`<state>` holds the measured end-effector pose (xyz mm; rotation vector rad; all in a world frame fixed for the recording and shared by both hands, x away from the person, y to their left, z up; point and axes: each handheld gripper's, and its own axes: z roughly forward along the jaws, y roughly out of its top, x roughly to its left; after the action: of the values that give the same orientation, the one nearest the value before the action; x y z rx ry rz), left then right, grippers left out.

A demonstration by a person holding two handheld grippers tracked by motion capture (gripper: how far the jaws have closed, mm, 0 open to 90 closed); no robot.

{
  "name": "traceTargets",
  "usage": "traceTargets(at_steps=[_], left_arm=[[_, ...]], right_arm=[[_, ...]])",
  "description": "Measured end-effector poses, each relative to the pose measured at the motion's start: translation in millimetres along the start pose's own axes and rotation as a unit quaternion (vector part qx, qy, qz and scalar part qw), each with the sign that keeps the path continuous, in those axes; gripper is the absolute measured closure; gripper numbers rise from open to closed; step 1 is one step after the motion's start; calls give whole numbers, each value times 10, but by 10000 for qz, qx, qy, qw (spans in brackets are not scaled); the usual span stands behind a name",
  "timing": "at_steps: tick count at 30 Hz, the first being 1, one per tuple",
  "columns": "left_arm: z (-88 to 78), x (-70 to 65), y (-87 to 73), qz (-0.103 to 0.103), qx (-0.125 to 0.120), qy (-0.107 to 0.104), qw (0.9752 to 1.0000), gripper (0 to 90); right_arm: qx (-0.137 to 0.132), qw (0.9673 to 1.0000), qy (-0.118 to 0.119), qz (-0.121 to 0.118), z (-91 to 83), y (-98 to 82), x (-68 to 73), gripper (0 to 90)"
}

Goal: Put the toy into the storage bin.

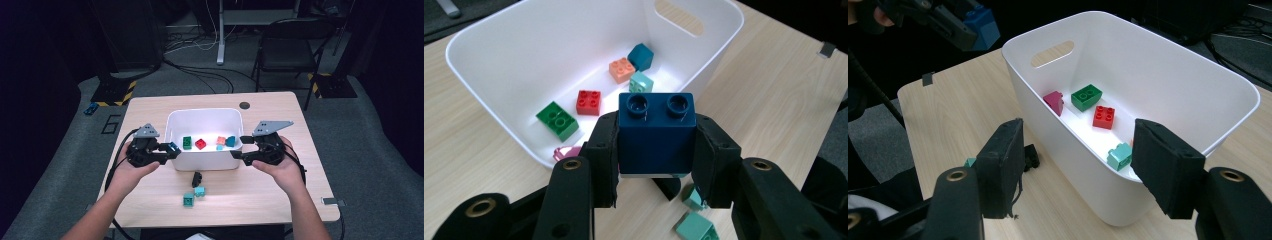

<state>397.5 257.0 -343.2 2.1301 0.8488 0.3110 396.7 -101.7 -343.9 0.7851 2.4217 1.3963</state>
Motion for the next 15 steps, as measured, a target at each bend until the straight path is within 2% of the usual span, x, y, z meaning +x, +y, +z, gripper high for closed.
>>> traceTargets(at_steps=[7, 13, 15], left_arm=[[64, 39, 214, 75, -16, -47, 10000, 583], [206, 91, 350, 115, 106, -55, 9999, 583], [276, 112, 384, 64, 140, -48, 9999, 583]], right_arm=[[2, 10000, 1, -25, 3, 3, 3, 374], [18, 10000, 11, -25, 13, 1, 4, 374], [17, 10000, 12, -24, 13, 0, 3, 374]])
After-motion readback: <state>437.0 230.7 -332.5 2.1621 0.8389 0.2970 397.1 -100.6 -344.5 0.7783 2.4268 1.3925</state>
